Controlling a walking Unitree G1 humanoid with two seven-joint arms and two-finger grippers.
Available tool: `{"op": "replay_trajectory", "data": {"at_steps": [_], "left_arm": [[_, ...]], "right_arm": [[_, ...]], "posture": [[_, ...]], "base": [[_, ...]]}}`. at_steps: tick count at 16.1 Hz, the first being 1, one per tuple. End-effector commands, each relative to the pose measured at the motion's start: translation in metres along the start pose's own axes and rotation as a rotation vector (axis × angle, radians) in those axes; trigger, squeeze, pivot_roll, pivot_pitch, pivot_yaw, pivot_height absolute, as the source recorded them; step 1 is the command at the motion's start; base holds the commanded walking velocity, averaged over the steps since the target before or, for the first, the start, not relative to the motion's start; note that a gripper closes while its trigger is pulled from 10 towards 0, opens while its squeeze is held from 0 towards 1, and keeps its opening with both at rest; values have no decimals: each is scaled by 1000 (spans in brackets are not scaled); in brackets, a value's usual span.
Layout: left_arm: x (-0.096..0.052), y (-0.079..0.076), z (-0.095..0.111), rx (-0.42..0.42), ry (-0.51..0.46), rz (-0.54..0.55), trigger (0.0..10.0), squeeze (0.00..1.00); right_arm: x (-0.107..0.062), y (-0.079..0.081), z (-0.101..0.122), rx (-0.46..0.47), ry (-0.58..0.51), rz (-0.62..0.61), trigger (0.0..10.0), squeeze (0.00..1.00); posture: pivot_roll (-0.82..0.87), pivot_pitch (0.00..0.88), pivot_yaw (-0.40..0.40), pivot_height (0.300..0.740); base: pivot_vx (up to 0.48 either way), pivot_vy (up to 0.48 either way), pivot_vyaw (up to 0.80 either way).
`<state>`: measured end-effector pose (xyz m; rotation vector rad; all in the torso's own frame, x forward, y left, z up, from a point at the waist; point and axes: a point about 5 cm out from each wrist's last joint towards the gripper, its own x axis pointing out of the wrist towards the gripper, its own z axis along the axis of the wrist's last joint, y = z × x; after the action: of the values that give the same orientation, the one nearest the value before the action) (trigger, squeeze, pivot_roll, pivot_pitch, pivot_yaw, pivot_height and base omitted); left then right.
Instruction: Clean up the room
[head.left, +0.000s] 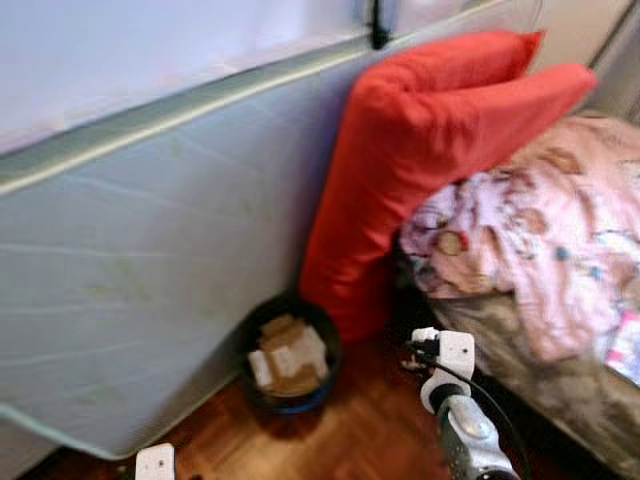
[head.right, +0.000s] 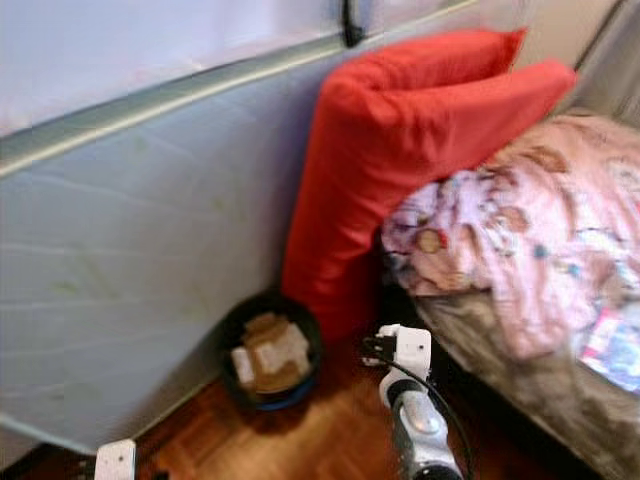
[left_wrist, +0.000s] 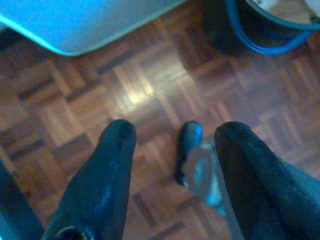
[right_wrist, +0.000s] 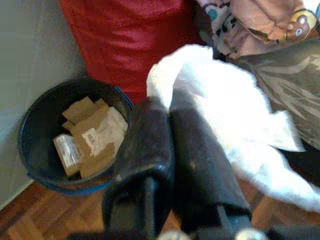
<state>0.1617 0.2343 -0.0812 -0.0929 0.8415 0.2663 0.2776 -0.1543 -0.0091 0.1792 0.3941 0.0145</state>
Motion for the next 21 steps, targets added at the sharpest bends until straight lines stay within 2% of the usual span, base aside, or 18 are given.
{"op": "replay_trajectory", "data": {"at_steps": [1,4,7,9,12,16,21], "left_arm": [[-2,-6,-10,23,37,-18,10000,0],[-1,-7,-8,15,28,-19,10000,0],[-1,-9,-7,10,24,-16,10000,0],[-3,-23,-14,9,32,-26,10000,0],[-3,-33,-17,0,34,-35,10000,0],[-3,-26,-14,-20,33,-25,10000,0],[-2,-24,-13,-17,34,-31,10000,0]], "right_arm": [[-4,-12,-3,-4,13,-34,10000,0],[-3,-12,-2,-20,10,-29,10000,0],[-3,-11,-1,-46,4,-20,10000,0],[-3,-11,-2,-40,8,-19,10000,0],[-3,-13,1,-50,3,-16,10000,0],[-2,-16,3,-57,1,-19,10000,0],[-2,-15,1,-31,11,-22,10000,0]], "posture": [[72,123,-54,740],[72,123,-55,740],[73,125,-55,740],[72,123,-59,740],[63,121,-70,740],[66,122,-81,740],[67,121,-79,740]], "base": [[0,0,0],[0,0,0],[0,0,719],[0,0,800],[0,0,800],[0,0,800],[0,0,0]]}}
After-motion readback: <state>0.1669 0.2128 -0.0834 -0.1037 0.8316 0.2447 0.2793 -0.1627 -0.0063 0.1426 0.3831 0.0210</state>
